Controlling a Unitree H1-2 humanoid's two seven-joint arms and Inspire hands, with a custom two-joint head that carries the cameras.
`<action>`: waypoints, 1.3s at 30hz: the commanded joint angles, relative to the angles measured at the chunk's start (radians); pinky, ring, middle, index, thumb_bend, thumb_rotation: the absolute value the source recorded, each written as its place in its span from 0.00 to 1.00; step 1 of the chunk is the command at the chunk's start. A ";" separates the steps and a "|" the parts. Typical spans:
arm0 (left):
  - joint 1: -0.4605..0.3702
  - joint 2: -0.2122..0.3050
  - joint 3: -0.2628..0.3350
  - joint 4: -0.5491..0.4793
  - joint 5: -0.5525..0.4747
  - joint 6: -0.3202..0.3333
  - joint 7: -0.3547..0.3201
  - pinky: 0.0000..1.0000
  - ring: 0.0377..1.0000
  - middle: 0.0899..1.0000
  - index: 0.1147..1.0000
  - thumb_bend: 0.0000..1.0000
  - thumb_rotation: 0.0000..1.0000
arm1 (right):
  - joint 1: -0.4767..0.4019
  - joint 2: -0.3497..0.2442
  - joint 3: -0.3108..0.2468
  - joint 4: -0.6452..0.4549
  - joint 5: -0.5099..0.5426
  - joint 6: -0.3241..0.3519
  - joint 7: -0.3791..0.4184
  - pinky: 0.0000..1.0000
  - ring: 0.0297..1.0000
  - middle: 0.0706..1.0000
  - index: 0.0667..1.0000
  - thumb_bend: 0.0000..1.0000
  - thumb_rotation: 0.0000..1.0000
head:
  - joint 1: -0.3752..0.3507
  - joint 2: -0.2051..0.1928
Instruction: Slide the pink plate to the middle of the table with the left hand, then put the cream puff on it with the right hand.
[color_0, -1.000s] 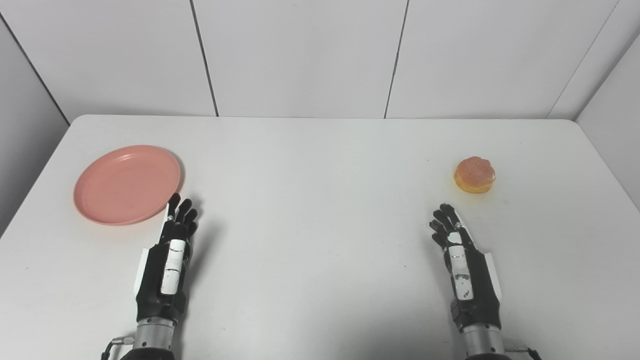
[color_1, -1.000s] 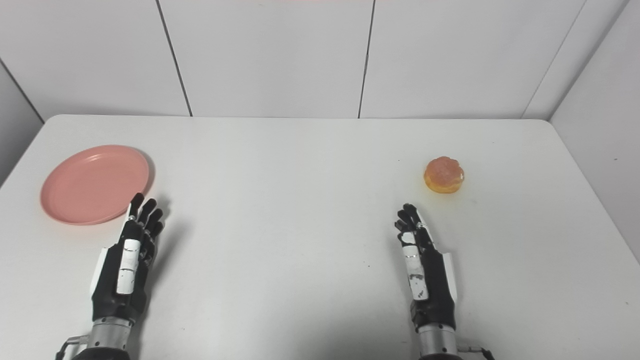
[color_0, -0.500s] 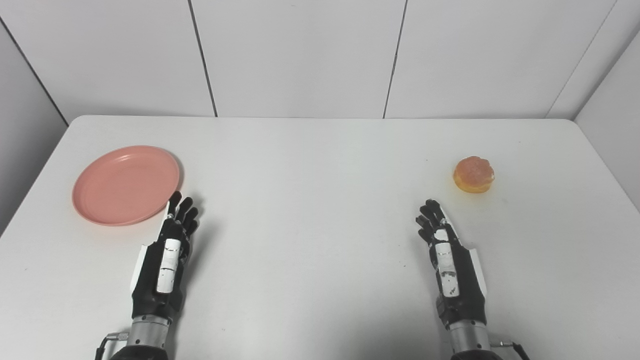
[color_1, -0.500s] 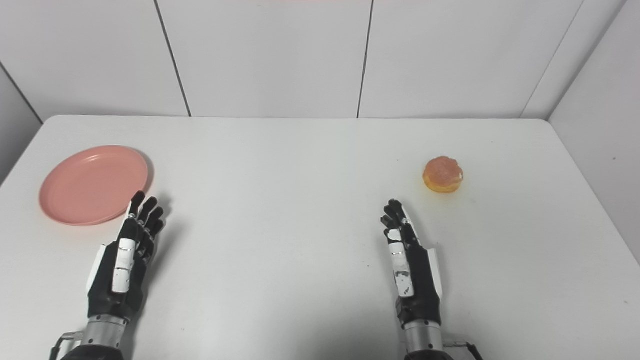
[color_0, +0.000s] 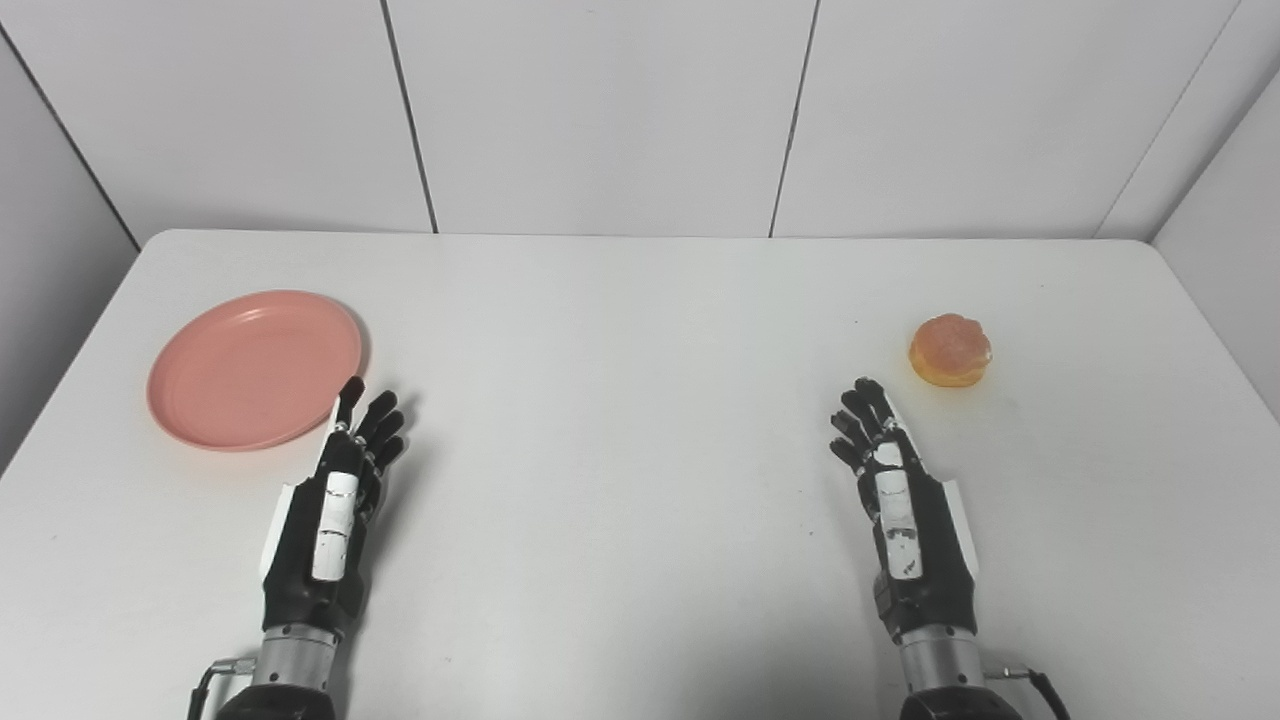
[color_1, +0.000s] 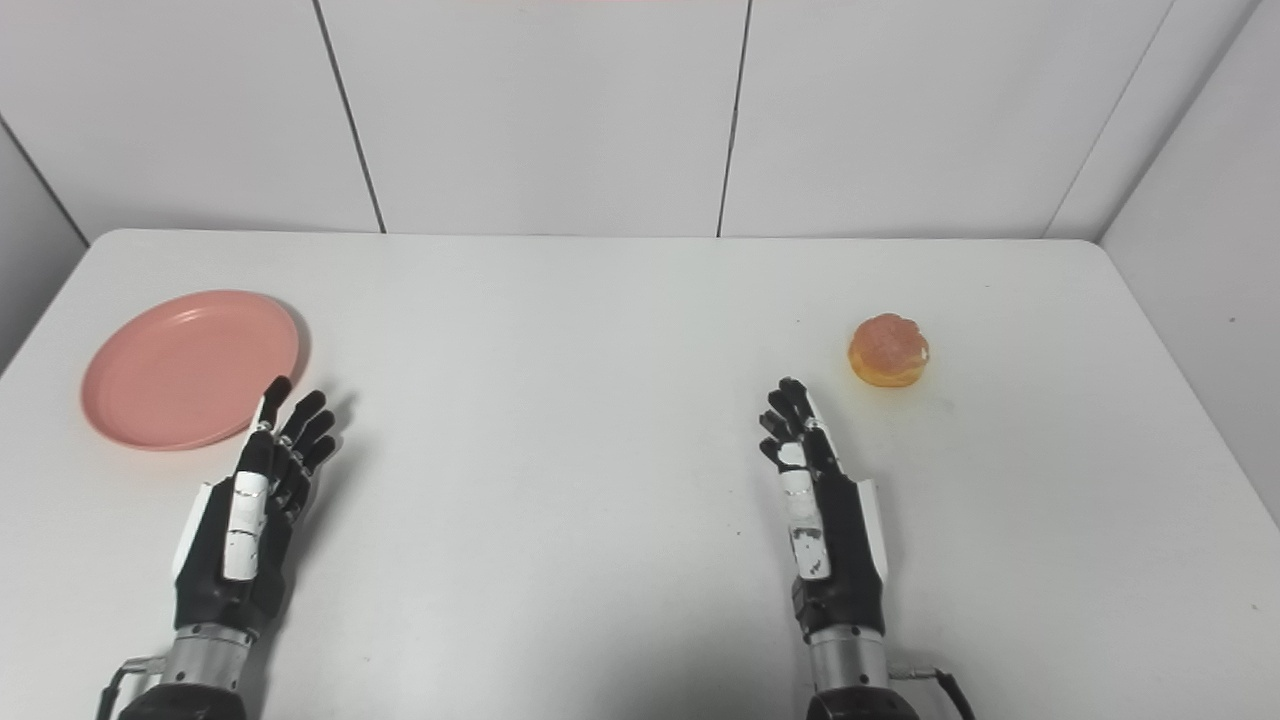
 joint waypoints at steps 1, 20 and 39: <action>0.012 -0.004 -0.002 -0.014 -0.003 -0.016 -0.003 0.95 0.94 0.94 0.98 0.81 0.92 | -0.001 -0.003 0.002 -0.044 0.011 0.005 0.014 0.91 0.90 0.91 0.91 0.91 0.97 | 0.006 0.000; 0.017 -0.052 -0.027 -0.028 0.016 -0.017 0.008 0.97 0.96 0.97 1.00 0.86 0.90 | 0.018 -0.049 -0.017 -0.049 0.045 -0.005 0.035 0.91 0.91 0.92 0.91 0.92 0.97 | 0.093 -0.019; 0.006 -0.153 -0.094 0.153 0.166 -0.192 0.068 0.98 0.96 0.97 1.00 0.79 0.92 | 0.014 -0.158 -0.090 0.204 0.157 -0.220 0.136 0.91 0.91 0.93 0.91 0.88 0.98 | 0.346 -0.238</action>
